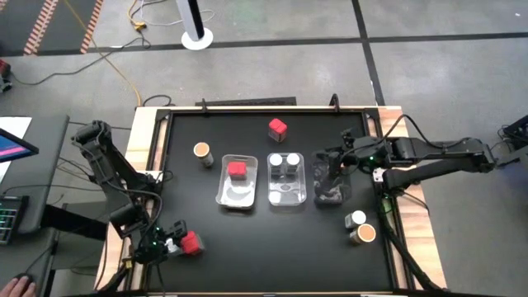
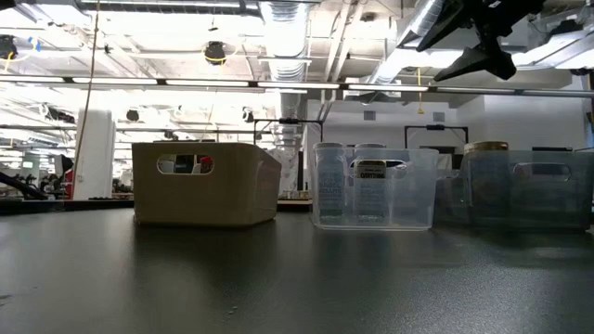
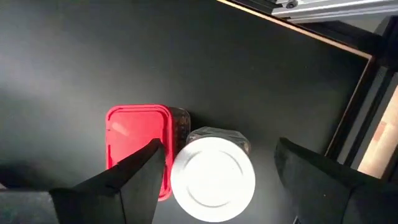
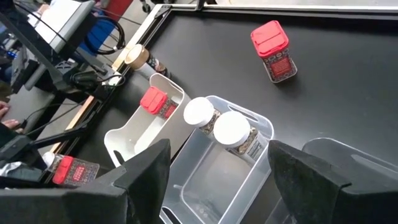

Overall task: Sort spices by type
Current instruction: Put the left white seasoning bottle into the transparent bin

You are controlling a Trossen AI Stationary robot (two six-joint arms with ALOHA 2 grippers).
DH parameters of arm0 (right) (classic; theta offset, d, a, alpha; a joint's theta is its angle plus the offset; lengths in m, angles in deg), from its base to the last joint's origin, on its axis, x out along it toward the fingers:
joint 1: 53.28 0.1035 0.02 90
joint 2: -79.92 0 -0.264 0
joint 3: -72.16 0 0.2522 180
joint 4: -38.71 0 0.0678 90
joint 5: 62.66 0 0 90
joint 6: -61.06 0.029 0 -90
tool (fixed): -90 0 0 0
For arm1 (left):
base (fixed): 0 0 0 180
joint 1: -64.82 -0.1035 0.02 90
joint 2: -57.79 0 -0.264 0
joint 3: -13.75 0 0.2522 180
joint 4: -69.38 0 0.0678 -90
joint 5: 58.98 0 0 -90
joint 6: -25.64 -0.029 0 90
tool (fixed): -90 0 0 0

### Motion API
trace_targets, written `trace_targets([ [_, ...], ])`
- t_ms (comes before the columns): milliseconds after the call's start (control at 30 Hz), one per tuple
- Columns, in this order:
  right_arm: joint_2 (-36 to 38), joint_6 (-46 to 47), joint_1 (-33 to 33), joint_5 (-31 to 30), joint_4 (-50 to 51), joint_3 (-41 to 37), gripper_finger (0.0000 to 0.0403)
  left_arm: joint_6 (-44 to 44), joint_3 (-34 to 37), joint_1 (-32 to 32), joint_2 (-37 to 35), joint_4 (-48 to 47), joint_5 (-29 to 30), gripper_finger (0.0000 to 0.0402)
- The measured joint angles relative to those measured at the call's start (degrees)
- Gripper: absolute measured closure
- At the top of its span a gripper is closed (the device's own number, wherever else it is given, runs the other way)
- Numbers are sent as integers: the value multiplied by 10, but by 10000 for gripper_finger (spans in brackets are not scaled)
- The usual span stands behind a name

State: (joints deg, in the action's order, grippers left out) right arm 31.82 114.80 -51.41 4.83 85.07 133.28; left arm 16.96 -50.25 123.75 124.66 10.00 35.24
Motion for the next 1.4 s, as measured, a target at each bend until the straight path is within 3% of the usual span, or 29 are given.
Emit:
trace_targets([
  [433,0,-2,0,0,2,0,107,-72,25,-22,0,0,-48,111],
  [867,0,-2,0,0,2,0,107,-96,44,-25,0,32,-52,113],
  [1400,0,-4,0,-1,3,0,107,-104,65,-25,0,61,-62,203],
])
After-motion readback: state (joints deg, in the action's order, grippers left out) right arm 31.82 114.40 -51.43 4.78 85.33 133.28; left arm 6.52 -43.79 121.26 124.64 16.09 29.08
